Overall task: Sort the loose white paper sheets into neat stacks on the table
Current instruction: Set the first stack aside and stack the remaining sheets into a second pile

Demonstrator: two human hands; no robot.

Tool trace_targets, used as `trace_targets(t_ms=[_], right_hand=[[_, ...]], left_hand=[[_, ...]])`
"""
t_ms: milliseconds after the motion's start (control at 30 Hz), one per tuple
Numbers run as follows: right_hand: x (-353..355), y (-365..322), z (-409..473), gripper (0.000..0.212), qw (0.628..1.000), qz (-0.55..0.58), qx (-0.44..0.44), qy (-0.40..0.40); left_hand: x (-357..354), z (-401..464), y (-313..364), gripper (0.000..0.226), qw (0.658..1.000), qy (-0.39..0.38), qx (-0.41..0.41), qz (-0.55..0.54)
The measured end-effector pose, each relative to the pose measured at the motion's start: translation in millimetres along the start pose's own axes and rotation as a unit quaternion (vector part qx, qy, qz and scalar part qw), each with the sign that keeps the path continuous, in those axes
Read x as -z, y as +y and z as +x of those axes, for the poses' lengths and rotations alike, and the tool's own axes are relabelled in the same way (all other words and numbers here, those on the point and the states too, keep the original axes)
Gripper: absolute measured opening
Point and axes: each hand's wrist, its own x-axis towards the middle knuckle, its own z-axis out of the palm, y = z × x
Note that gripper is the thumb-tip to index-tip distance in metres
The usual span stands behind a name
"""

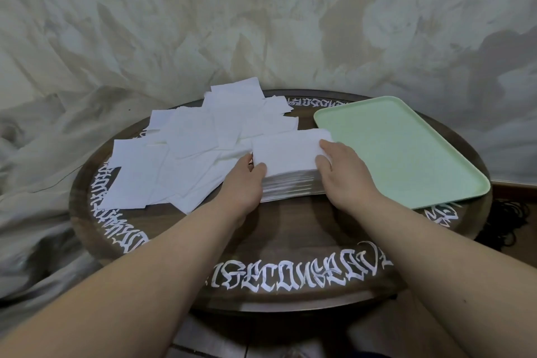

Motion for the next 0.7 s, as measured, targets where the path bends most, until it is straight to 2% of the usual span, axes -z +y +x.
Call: trace_targets(t_ms=[100,167,233,400,567,700], right_hand=[[2,-7,-10,0.046,0.997,-0.069,0.018,0.023],[5,-15,-17,0.047,0.990,-0.121,0.061,0.032],[5,-28,-26,0.047,0.982,-0.147,0.114,0.035],[-15,-76,-43,0.049,0.972,-0.105,0.210,-0.016],[-60,-121,-42,0.055,0.964,-0.065,0.237,-0.097],[-95,-134,-23,0.073,0.958,-0.081,0.239,-0.138]], left_hand=[[5,-1,-5,0.058,1.000,0.000,0.002,-0.008],[13,-8,-3,0.068,1.000,0.006,0.009,-0.008],[25,-21,3,0.062,1.000,0.016,0.005,0.003],[69,-42,-6,0.055,0.994,0.064,-0.049,0.080],[117,-42,-26,0.060,0.976,0.104,-0.070,0.180],[144,-29,-53,0.062,0.949,0.118,-0.078,0.281]])
